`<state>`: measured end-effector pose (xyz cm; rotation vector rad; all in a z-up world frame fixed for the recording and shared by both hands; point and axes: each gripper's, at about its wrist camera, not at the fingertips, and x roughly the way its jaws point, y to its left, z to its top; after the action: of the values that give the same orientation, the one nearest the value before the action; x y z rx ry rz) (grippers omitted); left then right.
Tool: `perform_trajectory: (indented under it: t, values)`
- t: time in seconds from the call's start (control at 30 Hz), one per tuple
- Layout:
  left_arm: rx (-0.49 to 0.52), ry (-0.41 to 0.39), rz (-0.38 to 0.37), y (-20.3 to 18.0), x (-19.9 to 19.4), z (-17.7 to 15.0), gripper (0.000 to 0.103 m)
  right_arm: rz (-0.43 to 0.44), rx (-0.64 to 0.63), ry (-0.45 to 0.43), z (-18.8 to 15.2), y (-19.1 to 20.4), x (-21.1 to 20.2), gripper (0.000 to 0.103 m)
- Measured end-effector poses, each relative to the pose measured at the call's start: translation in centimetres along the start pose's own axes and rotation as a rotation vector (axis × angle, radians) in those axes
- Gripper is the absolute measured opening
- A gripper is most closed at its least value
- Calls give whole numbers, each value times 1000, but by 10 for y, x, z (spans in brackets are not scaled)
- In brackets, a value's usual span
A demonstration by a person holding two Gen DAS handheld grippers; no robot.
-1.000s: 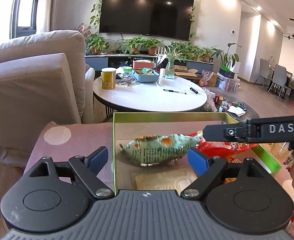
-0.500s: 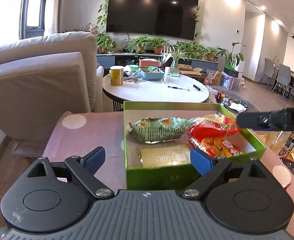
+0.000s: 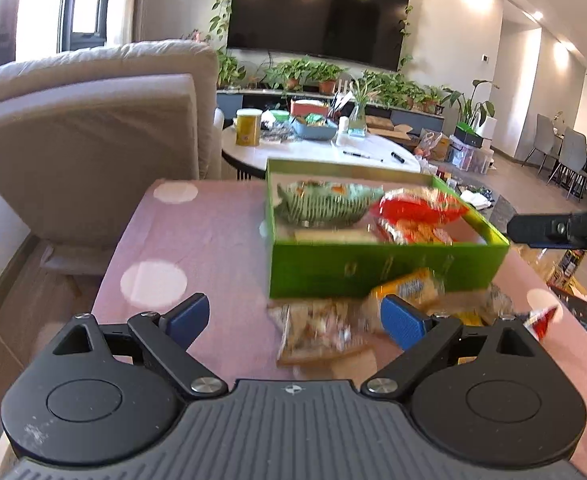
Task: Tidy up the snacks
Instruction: 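Move the right tool to the red snack bag and grasp it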
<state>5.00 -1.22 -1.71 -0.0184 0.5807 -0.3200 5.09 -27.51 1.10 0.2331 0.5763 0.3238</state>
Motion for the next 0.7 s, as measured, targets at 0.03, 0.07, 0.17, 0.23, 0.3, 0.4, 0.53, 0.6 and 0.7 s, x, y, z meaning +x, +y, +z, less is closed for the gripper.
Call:
perform_trajectory:
  t: [0.03,0.07,0.17,0.23,0.3,0.4,0.53,0.6,0.7]
  values:
    - [-2,6,2,1,-3,-5,92,8,-11,17,-6,5,0,66]
    - [-3,15,4,2,-6,-11,92,18,-29,40,-14,12,1,66]
    - [-18,48,3,8,-13,-26,92,47,-66,101,-38,31,8,66]
    - [-27,75,-10,11,-17,-36,91,71,-72,141,-52,43,14,66]
    - [-32,97,-22,13,-21,-46,89,93,-75,168,-61,52,17,66]
    - [-35,110,-28,17,-29,-57,86,115,-74,187,-66,61,15,66]
    - [-37,125,-59,17,-35,-67,74,119,-30,208,-68,63,8,65]
    - [-36,137,-76,16,-36,-72,70,117,-7,217,-70,63,6,64]
    - [-50,138,-92,18,-36,-76,69,123,14,232,-73,64,5,64]
